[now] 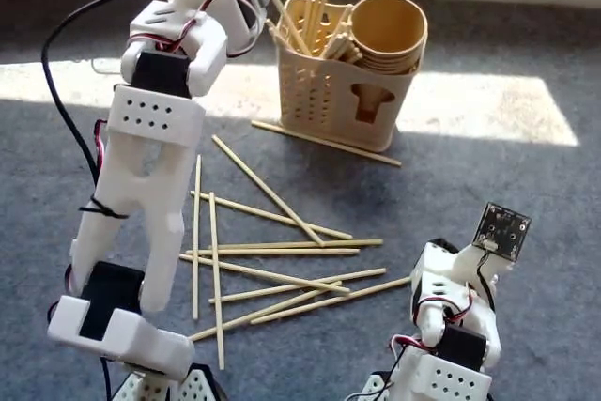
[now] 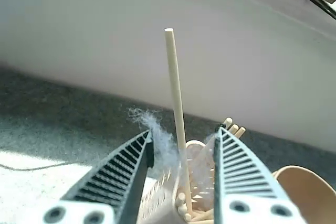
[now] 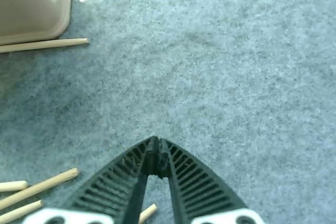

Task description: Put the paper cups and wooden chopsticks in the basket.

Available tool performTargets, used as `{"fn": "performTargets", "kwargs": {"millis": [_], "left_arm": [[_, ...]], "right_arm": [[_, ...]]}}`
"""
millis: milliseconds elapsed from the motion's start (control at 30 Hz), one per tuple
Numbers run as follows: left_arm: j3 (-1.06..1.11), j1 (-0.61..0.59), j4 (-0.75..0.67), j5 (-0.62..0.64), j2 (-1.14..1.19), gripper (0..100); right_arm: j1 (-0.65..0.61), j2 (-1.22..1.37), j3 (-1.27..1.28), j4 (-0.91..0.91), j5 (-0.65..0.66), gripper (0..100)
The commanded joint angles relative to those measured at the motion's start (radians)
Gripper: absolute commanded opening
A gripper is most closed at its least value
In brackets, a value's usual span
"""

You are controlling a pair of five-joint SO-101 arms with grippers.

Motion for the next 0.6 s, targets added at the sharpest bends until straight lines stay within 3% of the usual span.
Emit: {"fn": "performTargets", "kwargs": {"millis": [0, 133, 267, 433, 567], "left_arm": [[-0.042, 0.021, 0.058, -0.009, -0.101, 19], [-0.044, 0.012, 0.066, -0.005, -0.122, 19], [-0.019, -0.021, -0.048, 0.048, -0.119, 17], [0.122, -0.067, -0.416, 0.133, -0.119, 1], [0.259, -0.077, -0.675, 0.132, -0.119, 1]], "right_arm": [[0.008, -0.004, 0.096, 0.007, -0.006, 0.5], [0.008, -0.004, 0.096, 0.007, -0.006, 0.5], [0.008, -0.004, 0.096, 0.007, -0.006, 0.5], [0.008, -0.004, 0.096, 0.007, -0.006, 0.5], [0.008, -0.004, 0.096, 0.007, -0.006, 0.5]]}}
